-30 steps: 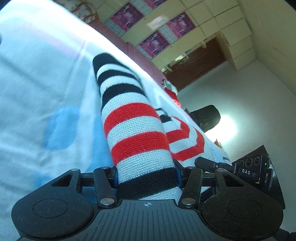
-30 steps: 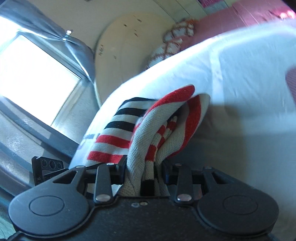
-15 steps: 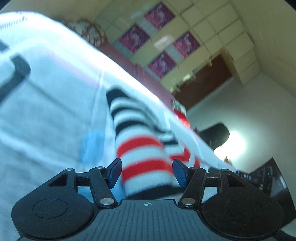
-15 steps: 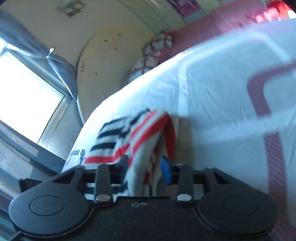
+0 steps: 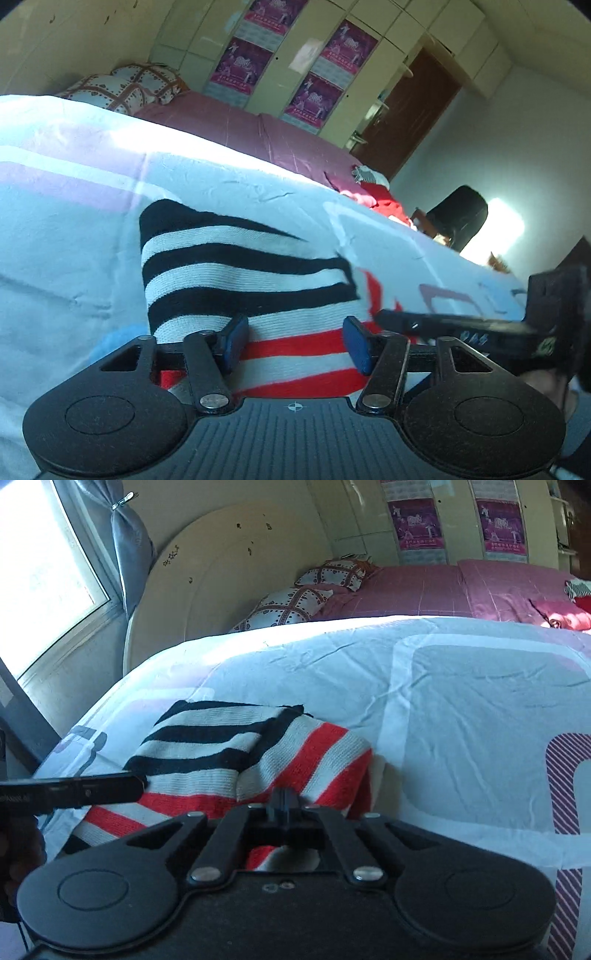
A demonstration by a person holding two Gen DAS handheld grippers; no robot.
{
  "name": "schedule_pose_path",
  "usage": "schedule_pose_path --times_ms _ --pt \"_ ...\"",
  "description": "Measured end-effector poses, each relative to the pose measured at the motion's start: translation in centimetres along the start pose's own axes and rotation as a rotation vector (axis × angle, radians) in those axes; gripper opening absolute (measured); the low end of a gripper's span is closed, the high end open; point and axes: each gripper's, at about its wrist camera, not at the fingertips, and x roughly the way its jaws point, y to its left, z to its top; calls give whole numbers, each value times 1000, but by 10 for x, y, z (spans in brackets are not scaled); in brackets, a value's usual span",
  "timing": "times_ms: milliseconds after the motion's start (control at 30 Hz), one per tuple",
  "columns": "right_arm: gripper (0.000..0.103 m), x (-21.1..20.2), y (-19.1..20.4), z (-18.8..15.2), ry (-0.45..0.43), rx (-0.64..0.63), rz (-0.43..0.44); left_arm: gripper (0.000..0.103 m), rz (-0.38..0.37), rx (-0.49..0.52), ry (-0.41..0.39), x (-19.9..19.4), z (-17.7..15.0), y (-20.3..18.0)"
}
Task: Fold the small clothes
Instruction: 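Lower the folded sweater onto the bed and open both tools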
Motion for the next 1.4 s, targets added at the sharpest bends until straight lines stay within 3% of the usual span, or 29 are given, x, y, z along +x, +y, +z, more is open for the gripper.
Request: schedule_pose_path --times_ms 33,200,233,267,333,367,500,600,667,767,867,967,1033,1233,1400 --pt "0 -2 -3 0 0 3 -6 45 5 -4 -3 -4 0 2" --pt "0 -16 4 6 20 -64 -51 45 4 3 -8 -17 2 2" --pt "9 -23 8 6 2 -75 -52 46 16 11 -17 -23 2 -1" --pt "13 -32 11 8 -19 -85 -46 48 24 23 -29 -29 1 -4" --pt "16 -48 18 8 -46 -111 -26 70 49 39 -59 -46 -3 -10" --pt "16 -54 21 6 -45 -116 -15 72 60 49 -73 -54 -6 -12" --pt "11 -74 38 -10 -31 -144 42 71 67 45 -65 -76 -23 -17" --pt "10 -79 54 -26 -20 -179 76 60 61 43 -64 -87 -39 -27" --pt "10 -80 63 -35 -11 -201 84 60 60 40 -86 -95 -46 -33" --pt "11 -77 69 -45 6 -250 51 60 51 33 -87 -98 -54 -38" --pt "4 -70 62 -55 42 -275 5 60 114 93 -66 -93 -62 -42" --pt "0 -69 45 -63 36 -215 7 60 188 146 -42 -90 -69 -43" --pt "0 -71 35 -64 23 -156 25 60 184 132 -56 -92 -73 -39" --pt "0 -78 30 -70 2 -146 16 60 191 146 -47 -99 -76 -36" --pt "2 -100 28 -64 -2 -122 -7 60 172 63 -63 -120 -81 -29"
